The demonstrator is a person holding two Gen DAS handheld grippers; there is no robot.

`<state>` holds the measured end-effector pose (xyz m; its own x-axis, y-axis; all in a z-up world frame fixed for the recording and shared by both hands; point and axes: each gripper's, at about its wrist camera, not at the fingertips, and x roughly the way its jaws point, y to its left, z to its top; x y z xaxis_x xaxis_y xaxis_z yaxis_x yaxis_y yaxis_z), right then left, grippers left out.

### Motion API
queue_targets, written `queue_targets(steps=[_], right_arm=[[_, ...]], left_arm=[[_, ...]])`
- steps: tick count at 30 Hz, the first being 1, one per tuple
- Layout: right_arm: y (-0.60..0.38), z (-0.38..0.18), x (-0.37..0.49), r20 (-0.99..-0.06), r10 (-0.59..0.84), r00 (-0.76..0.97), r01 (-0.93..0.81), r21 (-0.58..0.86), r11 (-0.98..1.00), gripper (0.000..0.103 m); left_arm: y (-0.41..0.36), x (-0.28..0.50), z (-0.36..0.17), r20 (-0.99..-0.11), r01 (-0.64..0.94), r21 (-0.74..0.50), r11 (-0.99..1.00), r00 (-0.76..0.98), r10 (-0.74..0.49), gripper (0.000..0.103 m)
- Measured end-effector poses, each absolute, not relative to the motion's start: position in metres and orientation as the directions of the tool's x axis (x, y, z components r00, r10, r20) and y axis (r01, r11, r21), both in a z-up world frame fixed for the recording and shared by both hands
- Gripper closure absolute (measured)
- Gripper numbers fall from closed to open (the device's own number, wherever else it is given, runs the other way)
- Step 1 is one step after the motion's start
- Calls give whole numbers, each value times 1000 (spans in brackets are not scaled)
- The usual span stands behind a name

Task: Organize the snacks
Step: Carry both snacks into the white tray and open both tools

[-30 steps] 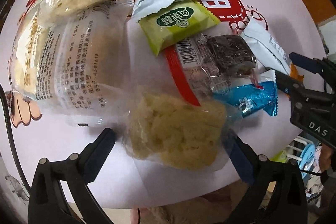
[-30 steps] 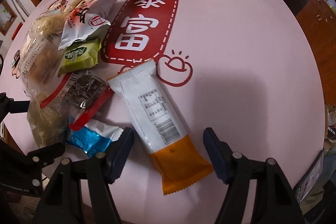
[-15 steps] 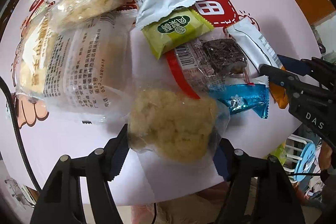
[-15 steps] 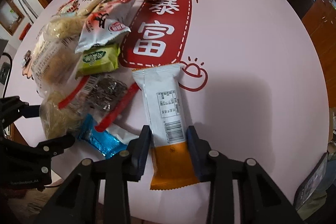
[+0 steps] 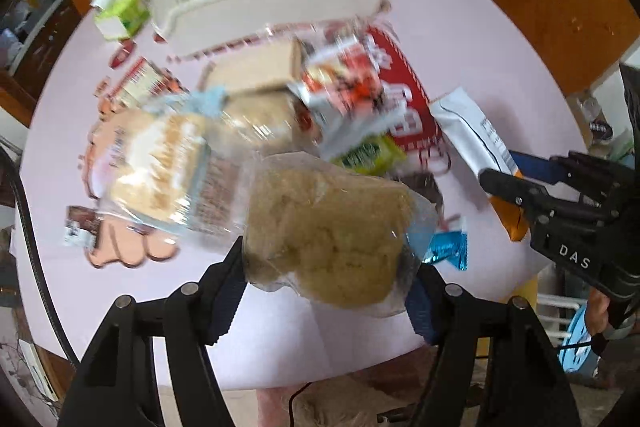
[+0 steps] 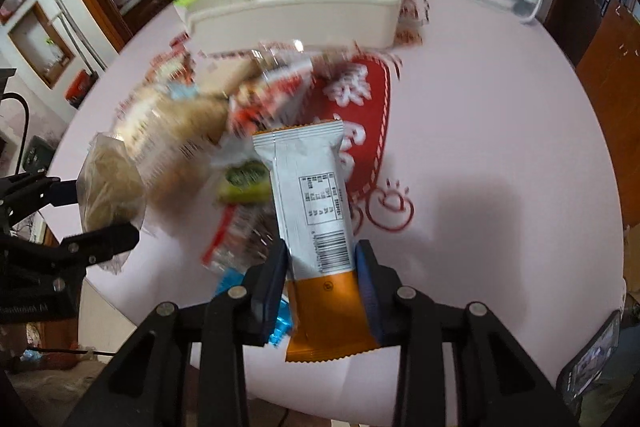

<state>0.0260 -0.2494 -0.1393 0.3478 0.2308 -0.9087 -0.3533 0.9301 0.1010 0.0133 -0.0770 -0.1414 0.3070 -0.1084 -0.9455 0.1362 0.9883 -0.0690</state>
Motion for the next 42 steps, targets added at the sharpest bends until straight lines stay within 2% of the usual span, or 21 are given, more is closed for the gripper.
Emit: queue_targets(steps=[9,13,17,22,29,35,39,40,41,42], right_arm=[[-235,-69,38,-819,346,458,-389,166,906,68],[-225,-43,63,-778,397,487,-366,231,901,68],[-206,-27,96,-753,395,526,-331,246,911,68],[-182,-18,154,-745,341,573,-226,257,940,67],[-174,-22,241,-752,267,602,-56,294,954,67],[-163,-49,288,-792,189,581,9,239,971,66],[-152,-73,305,-826,169,538,9,206,978,65],[-151,-79,309,-838,173,517,10,208,978,56],[-150,-84,312,-846,176,504,10,209,978,40],[-148,-87,311,-841,175,512,6,207,978,32]], left_arm=[[-25,23,-42,-884,50,-58,997,461,-74,35],[-14,41,-4,-852,47,-13,999,523,-36,35],[-4,72,24,-818,69,34,997,575,-12,34],[9,125,43,-773,89,27,996,633,-35,34],[8,220,12,-761,112,54,992,647,-32,34],[-6,285,-43,-800,131,91,987,600,-5,33],[-13,309,-77,-846,152,98,983,533,2,28],[-13,310,-82,-853,159,97,983,522,0,26],[-13,313,-89,-865,169,92,981,501,-5,21],[-13,315,-94,-872,180,80,980,489,-18,20]])
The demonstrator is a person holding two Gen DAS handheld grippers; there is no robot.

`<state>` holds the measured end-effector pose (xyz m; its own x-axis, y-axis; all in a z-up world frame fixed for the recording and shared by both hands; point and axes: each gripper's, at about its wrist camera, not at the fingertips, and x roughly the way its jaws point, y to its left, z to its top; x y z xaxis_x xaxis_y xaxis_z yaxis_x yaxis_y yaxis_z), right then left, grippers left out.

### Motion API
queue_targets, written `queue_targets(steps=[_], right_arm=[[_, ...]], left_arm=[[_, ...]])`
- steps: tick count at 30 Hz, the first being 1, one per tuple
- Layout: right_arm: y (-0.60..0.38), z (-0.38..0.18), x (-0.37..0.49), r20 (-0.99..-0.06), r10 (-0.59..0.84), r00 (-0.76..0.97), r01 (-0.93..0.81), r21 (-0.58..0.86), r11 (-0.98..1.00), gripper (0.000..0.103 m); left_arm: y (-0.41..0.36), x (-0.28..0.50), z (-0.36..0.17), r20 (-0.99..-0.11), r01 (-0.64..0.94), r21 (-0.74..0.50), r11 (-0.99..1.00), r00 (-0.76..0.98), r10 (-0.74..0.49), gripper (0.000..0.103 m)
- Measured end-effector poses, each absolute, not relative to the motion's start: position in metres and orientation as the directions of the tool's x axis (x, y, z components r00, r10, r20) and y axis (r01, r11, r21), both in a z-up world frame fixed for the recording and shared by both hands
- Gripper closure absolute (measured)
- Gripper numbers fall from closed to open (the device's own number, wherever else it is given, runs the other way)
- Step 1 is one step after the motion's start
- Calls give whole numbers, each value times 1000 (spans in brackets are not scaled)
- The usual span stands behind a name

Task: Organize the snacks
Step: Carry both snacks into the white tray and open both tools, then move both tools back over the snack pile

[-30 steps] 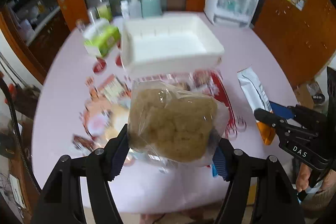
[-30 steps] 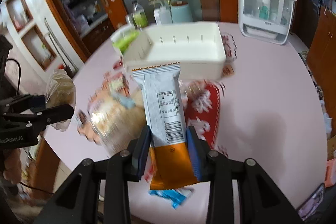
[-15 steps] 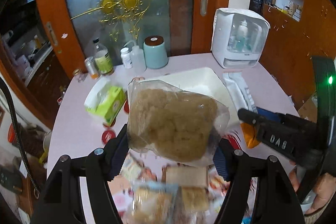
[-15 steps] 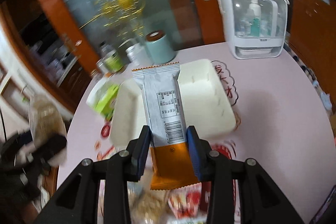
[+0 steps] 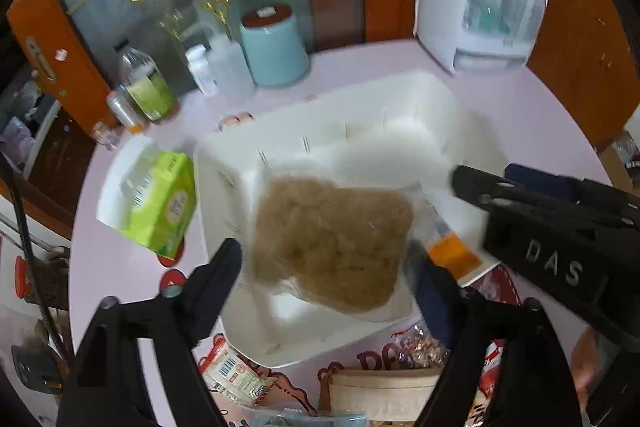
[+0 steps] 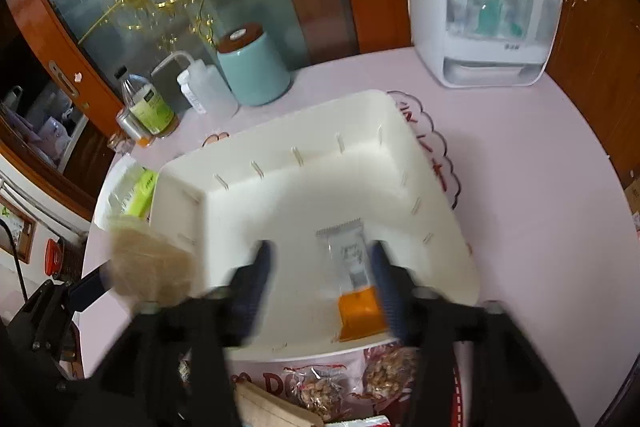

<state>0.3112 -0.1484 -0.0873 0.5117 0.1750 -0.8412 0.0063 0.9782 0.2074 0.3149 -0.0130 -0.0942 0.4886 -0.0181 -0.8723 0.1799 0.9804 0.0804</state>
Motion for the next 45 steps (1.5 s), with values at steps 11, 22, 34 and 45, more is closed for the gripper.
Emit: queue_targets(steps=[11,22,34,45], right_arm=[[-143,-94,294,-822,193,536,-17,218,976,17],[-151,-52,262,-768,239,593,-69,248,966,17],[-183,-11,195,-709,252,658,-134,218,967,17],[-212,11,121,-663,270,698,-192,190,963,17]], left_arm=[[9,301,-97,-875,145,0,989,479,-70,1],[-6,259,-73,-864,155,2,988,497,-77,1],[-23,193,-49,-850,182,-8,983,516,-102,1],[-16,120,-28,-795,152,-74,986,587,-150,1]])
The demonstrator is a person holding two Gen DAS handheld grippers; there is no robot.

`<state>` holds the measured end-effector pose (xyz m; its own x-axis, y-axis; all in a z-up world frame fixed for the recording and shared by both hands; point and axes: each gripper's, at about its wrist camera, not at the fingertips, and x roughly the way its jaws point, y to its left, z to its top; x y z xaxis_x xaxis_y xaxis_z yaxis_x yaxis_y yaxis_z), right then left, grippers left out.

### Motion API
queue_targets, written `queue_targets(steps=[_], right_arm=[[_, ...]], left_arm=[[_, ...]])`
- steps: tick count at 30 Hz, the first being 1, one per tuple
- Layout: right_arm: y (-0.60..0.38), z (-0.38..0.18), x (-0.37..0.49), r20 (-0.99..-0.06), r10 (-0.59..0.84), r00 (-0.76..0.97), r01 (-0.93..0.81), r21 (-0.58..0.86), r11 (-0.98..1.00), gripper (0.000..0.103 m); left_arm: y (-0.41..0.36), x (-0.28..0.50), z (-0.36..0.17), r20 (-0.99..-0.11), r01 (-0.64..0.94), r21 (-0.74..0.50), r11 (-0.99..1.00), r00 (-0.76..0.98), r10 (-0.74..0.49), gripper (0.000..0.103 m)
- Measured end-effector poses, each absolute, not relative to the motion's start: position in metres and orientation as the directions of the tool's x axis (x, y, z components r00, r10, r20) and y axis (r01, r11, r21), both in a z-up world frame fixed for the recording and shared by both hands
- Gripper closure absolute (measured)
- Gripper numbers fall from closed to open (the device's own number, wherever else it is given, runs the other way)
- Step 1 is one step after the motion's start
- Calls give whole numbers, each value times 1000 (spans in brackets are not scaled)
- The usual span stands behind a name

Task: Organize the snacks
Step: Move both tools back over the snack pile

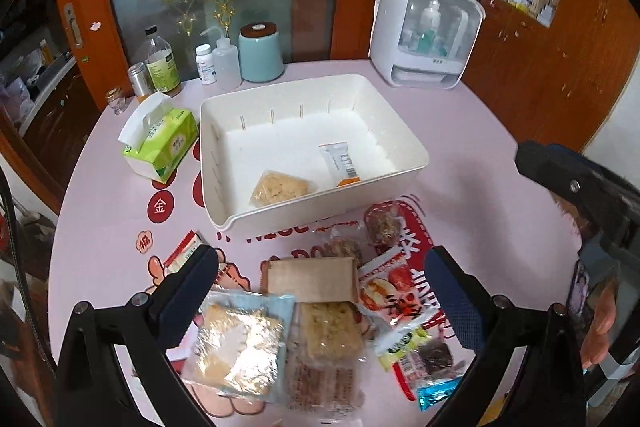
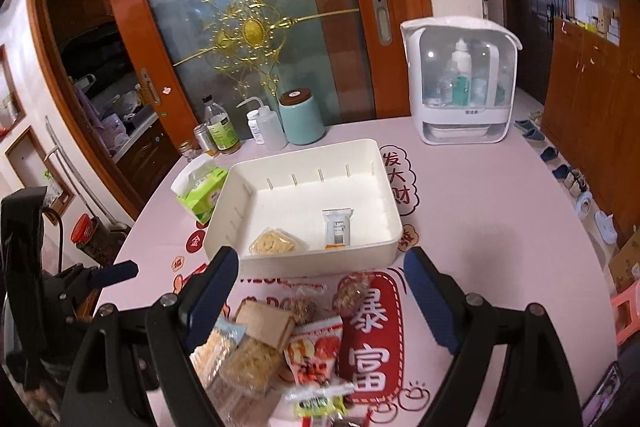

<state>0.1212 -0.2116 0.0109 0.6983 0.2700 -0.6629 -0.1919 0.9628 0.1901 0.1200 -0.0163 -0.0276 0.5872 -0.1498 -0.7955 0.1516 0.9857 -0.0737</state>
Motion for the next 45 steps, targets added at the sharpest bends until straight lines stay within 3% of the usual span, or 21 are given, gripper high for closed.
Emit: queue_targets(steps=[5,11,24,36,45], right_arm=[[-225,13,91,-658,292,694,-226,187,956,17],[-241,5,60,-661,276,698,-228,161,960,17],[-259,-32,5,-718,233,655,-232,102,967,17],[-263,-72,-8,-764,228,604,-276,68,959,17],[-248,-141,-19,-865,300,402,-411,122,903,18]], left_arm=[[-24,91,-24,-774,148,-54,987,618,-135,1],[-21,69,-25,-803,100,-145,984,569,-177,1],[-28,16,-26,-798,60,-91,994,593,-109,1],[-28,-2,-65,-857,69,-92,993,503,-115,1],[-30,-4,-120,-914,115,-92,989,384,-129,1]])
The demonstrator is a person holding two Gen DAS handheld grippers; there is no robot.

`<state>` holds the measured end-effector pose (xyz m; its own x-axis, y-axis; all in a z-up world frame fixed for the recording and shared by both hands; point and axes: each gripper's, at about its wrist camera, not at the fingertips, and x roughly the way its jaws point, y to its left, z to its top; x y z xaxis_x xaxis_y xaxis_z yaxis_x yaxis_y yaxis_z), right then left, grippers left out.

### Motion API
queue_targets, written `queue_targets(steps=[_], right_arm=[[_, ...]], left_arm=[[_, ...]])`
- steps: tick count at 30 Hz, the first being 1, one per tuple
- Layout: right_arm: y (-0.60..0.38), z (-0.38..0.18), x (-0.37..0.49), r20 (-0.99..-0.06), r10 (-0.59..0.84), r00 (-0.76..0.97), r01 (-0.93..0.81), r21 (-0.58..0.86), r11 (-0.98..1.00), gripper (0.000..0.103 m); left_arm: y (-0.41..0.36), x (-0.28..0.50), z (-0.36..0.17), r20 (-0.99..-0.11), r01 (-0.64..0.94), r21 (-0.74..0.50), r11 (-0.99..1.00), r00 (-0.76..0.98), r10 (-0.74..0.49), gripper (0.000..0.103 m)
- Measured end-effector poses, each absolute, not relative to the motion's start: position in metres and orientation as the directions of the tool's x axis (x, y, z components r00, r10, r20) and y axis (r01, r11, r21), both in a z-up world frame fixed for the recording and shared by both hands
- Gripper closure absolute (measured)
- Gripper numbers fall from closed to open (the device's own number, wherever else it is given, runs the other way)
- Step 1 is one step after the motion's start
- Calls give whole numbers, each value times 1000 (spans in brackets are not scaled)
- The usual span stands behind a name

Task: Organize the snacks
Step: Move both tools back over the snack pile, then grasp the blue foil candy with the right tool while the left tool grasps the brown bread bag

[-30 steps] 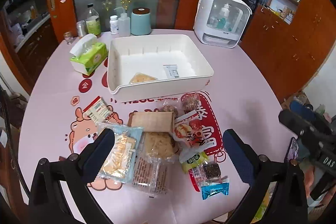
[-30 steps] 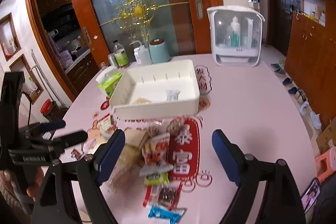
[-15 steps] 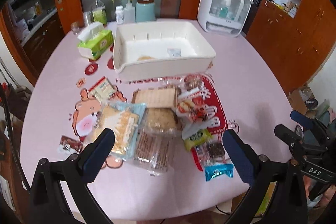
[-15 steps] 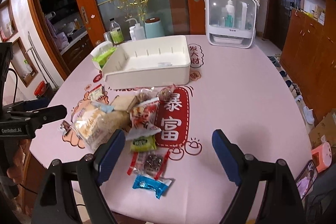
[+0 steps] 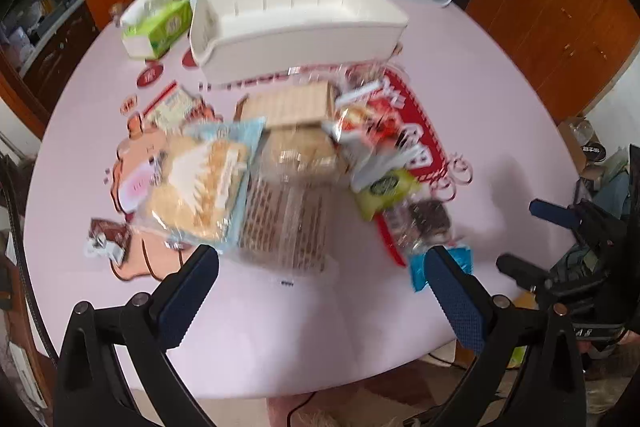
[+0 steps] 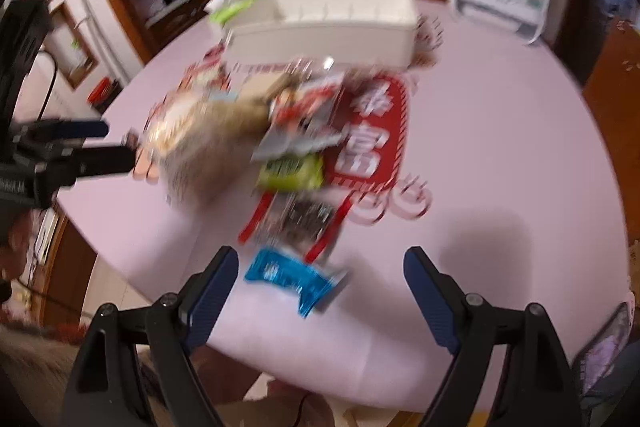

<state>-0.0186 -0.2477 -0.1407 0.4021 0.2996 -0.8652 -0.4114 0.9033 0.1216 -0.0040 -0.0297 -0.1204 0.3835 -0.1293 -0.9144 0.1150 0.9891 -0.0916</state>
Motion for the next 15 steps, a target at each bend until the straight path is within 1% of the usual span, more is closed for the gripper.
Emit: queue_targets(steps=[3,6,11,15], right_arm=[[-242,-162,-18,-888,317,332,-432,155,888,18],[-241,-181,-13,-905,319,281,-413,186,891,18],[-245,-198,2,-905,357,229,-342,269,900,18],[-239,-204,10,-907,369,205,-332,290,898,18]], left_arm=[[-23,-2,-137,-928,88,-108,990,347,-132,1],[-16,2,-150,-938,63,-112,992,321,-127,1],[-8,10,-162,-948,36,-111,993,297,-117,1],[-3,18,-169,-953,32,-107,994,281,-111,1]])
